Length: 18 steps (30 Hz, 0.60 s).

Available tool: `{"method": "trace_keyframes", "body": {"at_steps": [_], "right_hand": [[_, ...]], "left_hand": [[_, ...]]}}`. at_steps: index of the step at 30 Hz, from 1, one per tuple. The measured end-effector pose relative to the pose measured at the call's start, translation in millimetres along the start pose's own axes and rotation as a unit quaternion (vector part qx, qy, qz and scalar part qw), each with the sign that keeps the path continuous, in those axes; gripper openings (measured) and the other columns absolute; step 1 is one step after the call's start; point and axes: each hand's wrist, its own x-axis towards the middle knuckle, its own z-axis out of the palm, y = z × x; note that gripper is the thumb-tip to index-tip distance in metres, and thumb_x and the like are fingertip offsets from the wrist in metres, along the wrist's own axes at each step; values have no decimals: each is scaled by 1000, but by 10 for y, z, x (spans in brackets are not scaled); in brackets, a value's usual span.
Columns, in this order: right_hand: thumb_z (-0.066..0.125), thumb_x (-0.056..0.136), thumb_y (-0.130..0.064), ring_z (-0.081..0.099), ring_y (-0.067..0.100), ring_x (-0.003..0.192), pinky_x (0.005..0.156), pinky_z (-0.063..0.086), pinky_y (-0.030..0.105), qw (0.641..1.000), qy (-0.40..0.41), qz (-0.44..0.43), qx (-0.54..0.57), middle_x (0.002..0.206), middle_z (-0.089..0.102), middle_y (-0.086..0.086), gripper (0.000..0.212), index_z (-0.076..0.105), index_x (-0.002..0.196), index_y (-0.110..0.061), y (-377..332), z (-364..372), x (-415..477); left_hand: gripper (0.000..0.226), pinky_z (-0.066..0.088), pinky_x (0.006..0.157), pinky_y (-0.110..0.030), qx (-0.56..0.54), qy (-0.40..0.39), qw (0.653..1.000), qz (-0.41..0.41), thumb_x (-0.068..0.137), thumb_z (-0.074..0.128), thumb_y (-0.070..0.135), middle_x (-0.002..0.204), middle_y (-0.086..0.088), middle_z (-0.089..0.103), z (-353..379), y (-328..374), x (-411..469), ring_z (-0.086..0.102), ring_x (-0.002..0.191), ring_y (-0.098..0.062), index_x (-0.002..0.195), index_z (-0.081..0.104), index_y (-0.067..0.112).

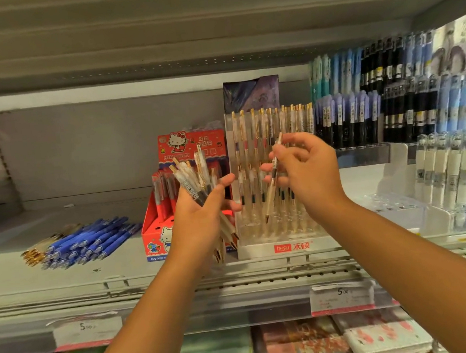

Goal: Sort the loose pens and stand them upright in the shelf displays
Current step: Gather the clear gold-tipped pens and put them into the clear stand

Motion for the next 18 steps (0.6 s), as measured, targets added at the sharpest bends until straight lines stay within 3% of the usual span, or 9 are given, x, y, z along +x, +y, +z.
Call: {"method": "trace_keyframes", "body": {"at_steps": [7, 14, 18], "right_hand": [[64, 94, -15, 74, 17, 72, 65, 60, 53, 999, 36, -32, -22, 95, 66, 7, 13, 54, 98, -21, 33, 120, 49], [72, 88, -17, 72, 16, 71, 63, 59, 49, 991, 4, -88, -101, 85, 64, 0, 21, 52, 89, -24, 134, 244, 43], [75, 85, -25, 68, 14, 71, 64, 59, 41, 976, -41, -121, -176, 81, 63, -5, 20, 55, 89, -25, 207, 262, 15]], "left_hand": [[11, 59, 63, -34, 22, 19, 999, 19, 97, 59, 22, 90, -1, 76, 7, -9, -32, 70, 70, -18, 104, 66, 27], [5, 61, 74, -48, 35, 48, 998, -5, 97, 60, 25, 77, -2, 74, 0, -36, -34, 73, 73, -23, 101, 63, 26], [10, 62, 68, -40, 32, 28, 999, 6, 99, 57, 20, 78, -3, 73, 10, 9, -63, 70, 70, -20, 99, 66, 16]]}}
